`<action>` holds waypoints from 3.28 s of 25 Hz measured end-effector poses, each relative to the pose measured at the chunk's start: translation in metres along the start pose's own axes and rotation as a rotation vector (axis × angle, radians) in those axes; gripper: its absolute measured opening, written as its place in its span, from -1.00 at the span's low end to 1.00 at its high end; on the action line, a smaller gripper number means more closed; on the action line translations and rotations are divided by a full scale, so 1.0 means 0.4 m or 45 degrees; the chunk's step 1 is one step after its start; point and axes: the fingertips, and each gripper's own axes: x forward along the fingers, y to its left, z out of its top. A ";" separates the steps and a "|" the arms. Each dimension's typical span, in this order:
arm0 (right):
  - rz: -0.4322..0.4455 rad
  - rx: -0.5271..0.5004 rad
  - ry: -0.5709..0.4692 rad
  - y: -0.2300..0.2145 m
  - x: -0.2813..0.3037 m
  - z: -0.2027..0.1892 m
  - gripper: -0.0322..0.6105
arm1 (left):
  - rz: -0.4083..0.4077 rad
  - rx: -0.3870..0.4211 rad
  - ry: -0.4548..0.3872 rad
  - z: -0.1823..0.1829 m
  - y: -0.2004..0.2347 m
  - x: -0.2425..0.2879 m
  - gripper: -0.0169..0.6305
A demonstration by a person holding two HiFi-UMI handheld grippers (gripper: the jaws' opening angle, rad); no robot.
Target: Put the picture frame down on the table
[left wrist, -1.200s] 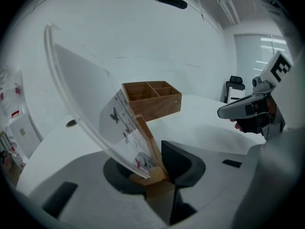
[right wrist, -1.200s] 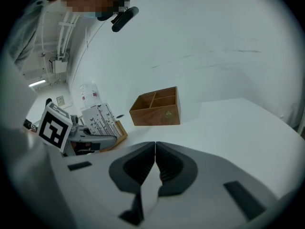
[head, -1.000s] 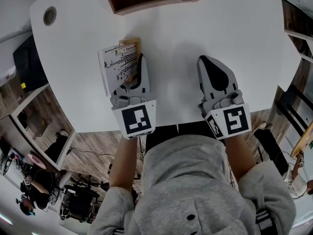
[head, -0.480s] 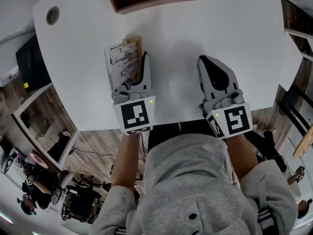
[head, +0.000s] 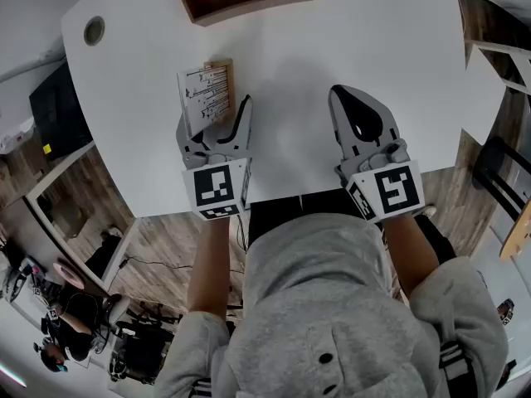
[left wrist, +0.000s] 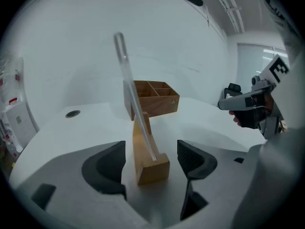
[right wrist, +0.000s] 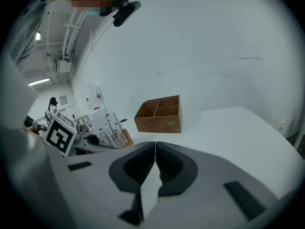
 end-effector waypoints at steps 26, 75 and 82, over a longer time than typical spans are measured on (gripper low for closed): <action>-0.181 -0.032 -0.143 -0.115 -0.251 0.214 -0.82 | 0.044 -0.107 -0.135 0.171 -0.016 -0.272 0.05; -0.112 -0.257 -0.323 0.329 -0.735 0.076 -0.82 | 0.211 0.079 -0.434 0.012 -0.228 -0.924 -0.88; -0.192 -0.251 -0.320 0.344 -0.821 0.035 -0.82 | 0.177 0.081 -0.459 -0.026 -0.266 -0.973 -0.88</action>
